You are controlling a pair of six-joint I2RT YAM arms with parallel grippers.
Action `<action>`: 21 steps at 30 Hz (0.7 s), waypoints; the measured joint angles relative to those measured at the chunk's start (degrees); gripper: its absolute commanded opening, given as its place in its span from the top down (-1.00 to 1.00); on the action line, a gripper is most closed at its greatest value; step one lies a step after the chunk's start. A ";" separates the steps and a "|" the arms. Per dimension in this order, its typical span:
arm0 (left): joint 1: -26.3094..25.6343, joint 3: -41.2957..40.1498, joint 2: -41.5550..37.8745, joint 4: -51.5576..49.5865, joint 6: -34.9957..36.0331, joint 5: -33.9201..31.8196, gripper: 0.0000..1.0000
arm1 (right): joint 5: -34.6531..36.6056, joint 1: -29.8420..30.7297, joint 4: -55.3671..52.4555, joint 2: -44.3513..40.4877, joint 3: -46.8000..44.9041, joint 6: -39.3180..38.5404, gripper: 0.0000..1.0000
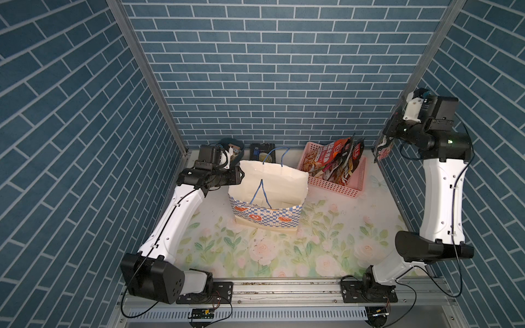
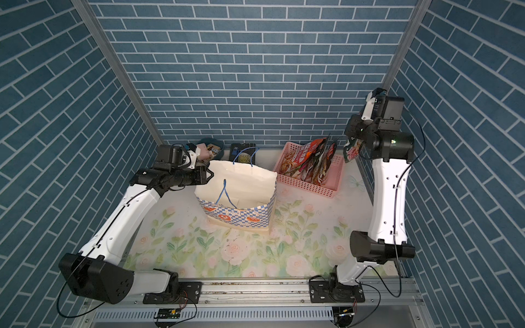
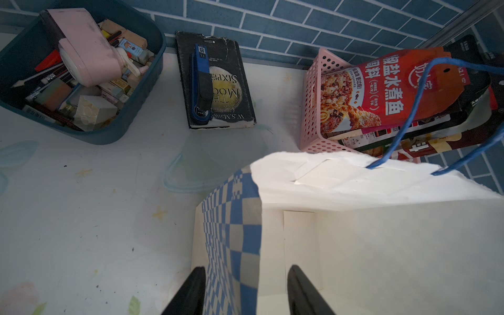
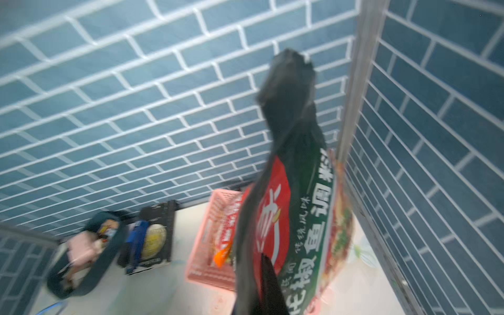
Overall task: Place the condiment packets inside the bag
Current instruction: Pick up the condiment packet from the storage box, then place the condiment packet in the paper bag.
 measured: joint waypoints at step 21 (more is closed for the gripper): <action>0.00 -0.15 -0.87 1.73 -1.05 -0.42 0.16 | -17.20 39.74 26.36 1.51 -2.23 7.96 1.00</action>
